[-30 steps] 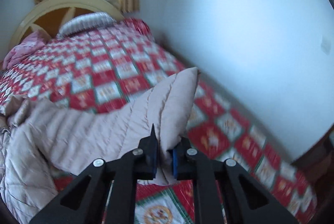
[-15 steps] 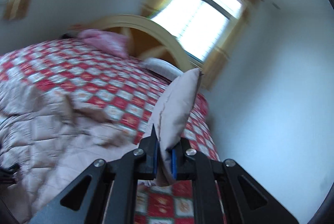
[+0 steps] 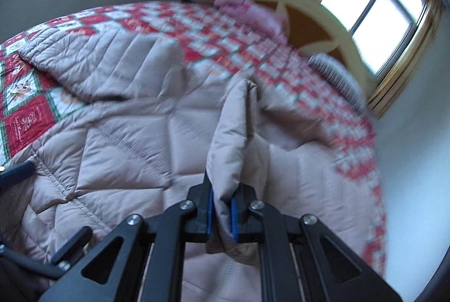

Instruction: Fold large clothes

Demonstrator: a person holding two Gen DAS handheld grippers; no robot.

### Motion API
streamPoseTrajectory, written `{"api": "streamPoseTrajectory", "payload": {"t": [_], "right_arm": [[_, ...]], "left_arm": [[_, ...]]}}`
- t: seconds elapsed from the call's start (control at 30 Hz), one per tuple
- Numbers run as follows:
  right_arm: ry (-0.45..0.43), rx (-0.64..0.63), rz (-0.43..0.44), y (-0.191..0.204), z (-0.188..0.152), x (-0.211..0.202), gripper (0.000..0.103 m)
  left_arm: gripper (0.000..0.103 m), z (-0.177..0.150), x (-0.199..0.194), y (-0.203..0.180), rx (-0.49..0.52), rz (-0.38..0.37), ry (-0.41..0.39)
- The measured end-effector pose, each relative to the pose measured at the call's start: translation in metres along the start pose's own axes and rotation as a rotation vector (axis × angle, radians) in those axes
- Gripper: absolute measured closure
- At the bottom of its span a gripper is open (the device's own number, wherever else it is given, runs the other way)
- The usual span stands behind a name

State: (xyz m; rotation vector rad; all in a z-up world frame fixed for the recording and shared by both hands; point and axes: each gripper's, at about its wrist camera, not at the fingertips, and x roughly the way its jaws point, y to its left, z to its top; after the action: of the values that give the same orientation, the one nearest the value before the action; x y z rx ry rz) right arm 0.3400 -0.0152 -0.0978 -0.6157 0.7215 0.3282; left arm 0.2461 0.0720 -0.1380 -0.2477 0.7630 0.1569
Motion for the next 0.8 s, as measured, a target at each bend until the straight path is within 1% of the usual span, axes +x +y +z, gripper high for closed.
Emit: {"api": "streamPoseTrajectory", "payload": {"t": [0.03,0.07,0.1,0.13,0.17,0.2,0.23,0.3,0.37,0.4,0.43,0.47,0.5,0.57,0.6,0.63,0.67,0.7,0.73,0.77,0.8], "right_arm": [[0.037,0.028,0.055,0.001,-0.003,0.014,0.091],[0.053,0.054,0.099,0.003,-0.007,0.021,0.086],[0.051,0.083,0.146,0.002,-0.010,0.023,0.077],[0.032,0.111,0.209,-0.001,-0.011,0.023,0.067],[0.025,0.124,0.237,-0.002,-0.011,0.017,0.043],[0.015,0.146,0.271,-0.007,-0.010,0.011,0.027],[-0.002,0.179,0.323,-0.013,-0.009,0.000,0.026],[-0.052,0.234,0.431,-0.031,-0.010,-0.029,0.026],[-0.104,0.253,0.458,-0.045,-0.016,-0.055,0.026],[-0.134,0.262,0.458,-0.057,-0.021,-0.068,0.026],[-0.164,0.275,0.433,-0.073,-0.027,-0.080,0.026],[-0.176,0.291,0.384,-0.090,-0.032,-0.087,0.026],[-0.183,0.315,0.326,-0.106,-0.038,-0.090,0.026],[-0.182,0.384,0.213,-0.138,-0.047,-0.085,0.026],[-0.172,0.459,0.133,-0.164,-0.055,-0.077,0.026],[-0.170,0.509,0.080,-0.181,-0.060,-0.072,0.027],[-0.167,0.560,0.030,-0.199,-0.066,-0.064,0.028],[-0.161,0.604,-0.005,-0.215,-0.071,-0.053,0.028],[-0.142,0.645,-0.030,-0.230,-0.076,-0.035,0.028],[-0.130,0.664,-0.036,-0.241,-0.079,-0.026,0.029],[-0.112,0.684,-0.042,-0.249,-0.081,-0.013,0.029]], "left_arm": [[0.001,0.001,-0.005,0.002,0.008,0.006,0.005],[0.001,0.001,-0.009,0.003,0.018,0.017,0.004],[0.001,0.003,-0.017,0.005,0.037,0.033,-0.002],[0.001,0.005,-0.024,0.007,0.056,0.045,-0.010],[0.001,0.008,-0.031,0.007,0.077,0.055,-0.016],[0.001,0.015,-0.041,0.007,0.098,0.066,-0.027],[0.001,0.019,-0.049,0.007,0.107,0.066,-0.040],[0.001,0.036,-0.070,0.004,0.133,0.065,-0.098],[0.001,0.058,-0.087,-0.012,0.167,0.042,-0.155],[0.001,0.071,-0.090,-0.023,0.180,0.024,-0.166],[0.001,0.078,-0.090,-0.029,0.184,0.018,-0.173],[0.001,0.090,-0.087,-0.045,0.190,0.010,-0.189],[0.001,0.098,-0.082,-0.053,0.192,0.008,-0.195],[0.001,0.112,-0.061,-0.083,0.205,-0.017,-0.188],[0.001,0.114,-0.052,-0.093,0.215,-0.014,-0.189],[0.001,0.116,-0.038,-0.106,0.235,0.007,-0.193],[0.001,0.116,-0.021,-0.121,0.259,0.023,-0.181],[0.001,0.114,-0.009,-0.130,0.277,0.033,-0.174],[0.001,0.111,0.012,-0.140,0.304,0.062,-0.171],[0.001,0.107,0.018,-0.144,0.310,0.071,-0.161],[0.001,0.103,0.033,-0.147,0.318,0.079,-0.140]]}}
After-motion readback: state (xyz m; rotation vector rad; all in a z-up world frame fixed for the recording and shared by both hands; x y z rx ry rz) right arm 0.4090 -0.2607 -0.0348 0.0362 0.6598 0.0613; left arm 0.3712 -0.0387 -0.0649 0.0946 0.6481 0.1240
